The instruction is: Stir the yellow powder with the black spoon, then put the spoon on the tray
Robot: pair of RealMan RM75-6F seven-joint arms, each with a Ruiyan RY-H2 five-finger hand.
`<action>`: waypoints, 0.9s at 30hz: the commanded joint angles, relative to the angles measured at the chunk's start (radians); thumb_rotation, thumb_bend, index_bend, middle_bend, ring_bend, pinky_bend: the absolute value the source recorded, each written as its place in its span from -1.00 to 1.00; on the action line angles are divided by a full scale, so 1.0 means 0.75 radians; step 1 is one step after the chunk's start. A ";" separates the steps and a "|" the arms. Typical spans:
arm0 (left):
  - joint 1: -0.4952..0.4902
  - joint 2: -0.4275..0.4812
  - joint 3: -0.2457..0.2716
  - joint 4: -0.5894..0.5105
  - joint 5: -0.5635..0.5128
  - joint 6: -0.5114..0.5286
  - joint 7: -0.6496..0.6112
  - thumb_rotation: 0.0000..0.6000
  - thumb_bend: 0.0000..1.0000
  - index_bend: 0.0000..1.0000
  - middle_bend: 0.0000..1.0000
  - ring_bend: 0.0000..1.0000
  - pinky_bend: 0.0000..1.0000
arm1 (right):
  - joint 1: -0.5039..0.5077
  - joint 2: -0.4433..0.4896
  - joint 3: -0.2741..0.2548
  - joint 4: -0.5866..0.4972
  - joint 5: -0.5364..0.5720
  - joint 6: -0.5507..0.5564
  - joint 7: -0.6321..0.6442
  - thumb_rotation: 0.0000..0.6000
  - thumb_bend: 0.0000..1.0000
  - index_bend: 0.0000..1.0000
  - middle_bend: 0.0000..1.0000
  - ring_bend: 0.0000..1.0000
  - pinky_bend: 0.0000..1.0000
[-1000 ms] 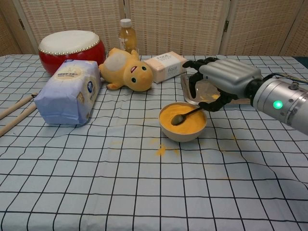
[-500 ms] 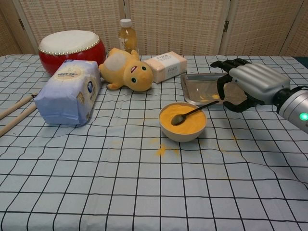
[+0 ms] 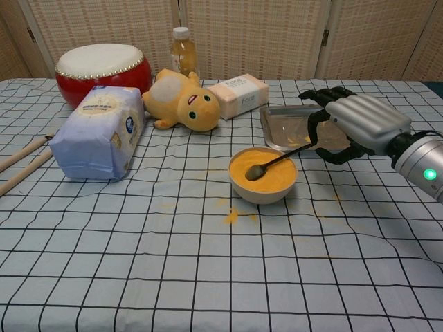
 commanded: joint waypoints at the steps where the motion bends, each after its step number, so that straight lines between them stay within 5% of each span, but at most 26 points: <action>1: 0.000 0.001 0.000 0.000 -0.001 0.000 -0.001 1.00 -0.09 -1.00 -1.00 -1.00 -0.62 | 0.000 -0.004 0.003 0.005 -0.004 0.006 0.005 1.00 -0.35 0.05 -0.91 -1.00 -1.00; 27: -0.002 0.004 -0.003 0.007 -0.014 -0.014 -0.016 1.00 -0.09 -1.00 -1.00 -1.00 -0.62 | 0.040 -0.057 0.023 0.073 -0.004 -0.045 0.021 1.00 -0.35 0.08 -0.90 -1.00 -1.00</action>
